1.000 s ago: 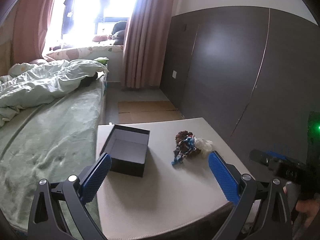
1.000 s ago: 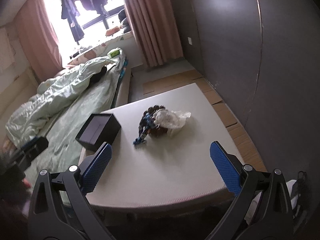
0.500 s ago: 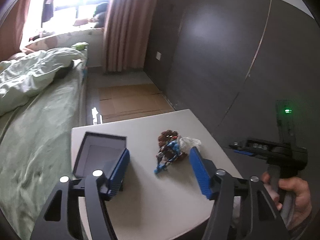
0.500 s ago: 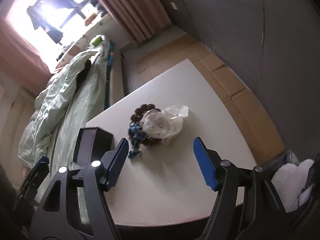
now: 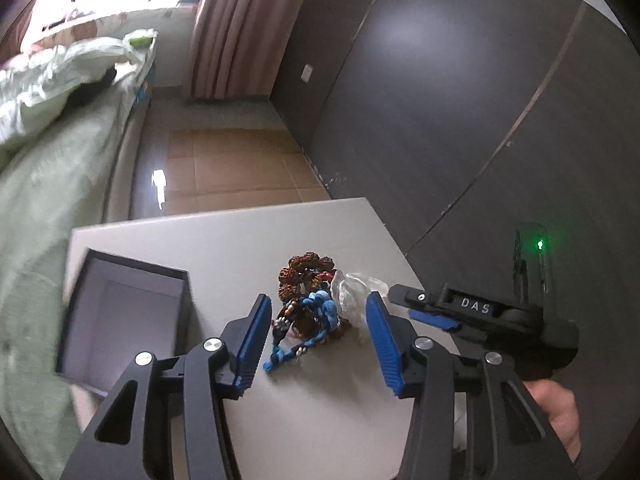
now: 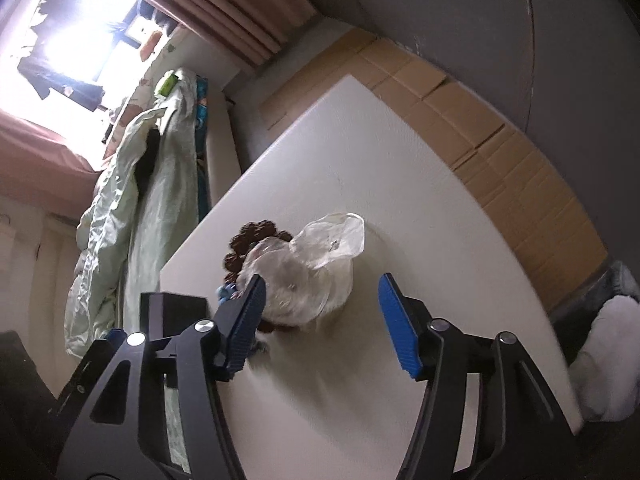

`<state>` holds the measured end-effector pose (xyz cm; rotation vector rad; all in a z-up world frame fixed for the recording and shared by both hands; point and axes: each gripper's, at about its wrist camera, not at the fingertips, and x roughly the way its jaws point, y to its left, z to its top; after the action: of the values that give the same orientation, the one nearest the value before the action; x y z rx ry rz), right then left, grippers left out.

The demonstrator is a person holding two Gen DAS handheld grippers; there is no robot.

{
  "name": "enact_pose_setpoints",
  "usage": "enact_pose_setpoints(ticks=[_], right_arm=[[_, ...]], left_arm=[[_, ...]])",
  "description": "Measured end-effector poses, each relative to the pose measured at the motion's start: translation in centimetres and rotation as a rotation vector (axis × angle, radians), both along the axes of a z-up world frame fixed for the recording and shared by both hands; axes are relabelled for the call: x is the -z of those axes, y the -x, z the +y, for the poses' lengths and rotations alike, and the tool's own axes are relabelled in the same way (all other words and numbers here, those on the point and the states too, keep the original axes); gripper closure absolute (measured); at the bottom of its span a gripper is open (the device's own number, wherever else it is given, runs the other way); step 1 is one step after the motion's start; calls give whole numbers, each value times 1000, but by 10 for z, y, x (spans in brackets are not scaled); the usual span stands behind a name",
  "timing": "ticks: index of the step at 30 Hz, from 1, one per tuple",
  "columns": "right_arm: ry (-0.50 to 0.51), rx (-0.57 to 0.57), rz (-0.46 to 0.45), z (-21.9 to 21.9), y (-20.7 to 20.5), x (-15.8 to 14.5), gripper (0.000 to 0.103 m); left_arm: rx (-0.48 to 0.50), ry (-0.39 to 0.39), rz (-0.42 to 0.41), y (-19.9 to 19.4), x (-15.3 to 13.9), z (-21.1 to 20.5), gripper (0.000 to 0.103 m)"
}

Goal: Organize jewelry
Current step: 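Pinch the clear plastic bag with the right tool while the left tool reaches the blue bracelet, then grasp the blue beaded bracelet with the left tool and lift it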

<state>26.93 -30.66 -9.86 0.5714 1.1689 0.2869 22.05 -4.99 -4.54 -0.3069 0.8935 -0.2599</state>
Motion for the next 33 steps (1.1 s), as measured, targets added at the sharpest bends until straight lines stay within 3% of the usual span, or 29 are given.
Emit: enact_pose_setpoints(ticks=[2, 6, 9, 10, 12, 14, 20, 21, 24, 33], right_arm=[[-21, -5, -7, 4, -8, 4, 49], [-15, 0, 25, 10, -19, 16, 50], [-15, 11, 57, 10, -25, 27, 61], [-15, 14, 53, 10, -27, 26, 82], [-31, 32, 80, 5, -30, 32, 100], [-57, 62, 94, -3, -30, 35, 100], [-97, 116, 10, -20, -24, 6, 100], [-110, 117, -2, -22, -22, 2, 100], [-121, 107, -29, -22, -17, -8, 100], [-181, 18, -149, -2, -9, -42, 100]], left_arm=[[1, 36, 38, -14, 11, -3, 66], [5, 11, 68, -28, 26, -14, 66], [0, 51, 111, -36, 42, -17, 66], [-2, 51, 120, -39, 47, -18, 66], [-3, 53, 134, -41, 56, -22, 66], [-4, 55, 152, -42, 65, -26, 66], [-2, -2, 133, -42, 70, -35, 68], [-10, -15, 134, -42, 70, -35, 79], [-20, 12, 142, -41, 70, -26, 94], [-35, 52, 55, -16, 34, 1, 95]])
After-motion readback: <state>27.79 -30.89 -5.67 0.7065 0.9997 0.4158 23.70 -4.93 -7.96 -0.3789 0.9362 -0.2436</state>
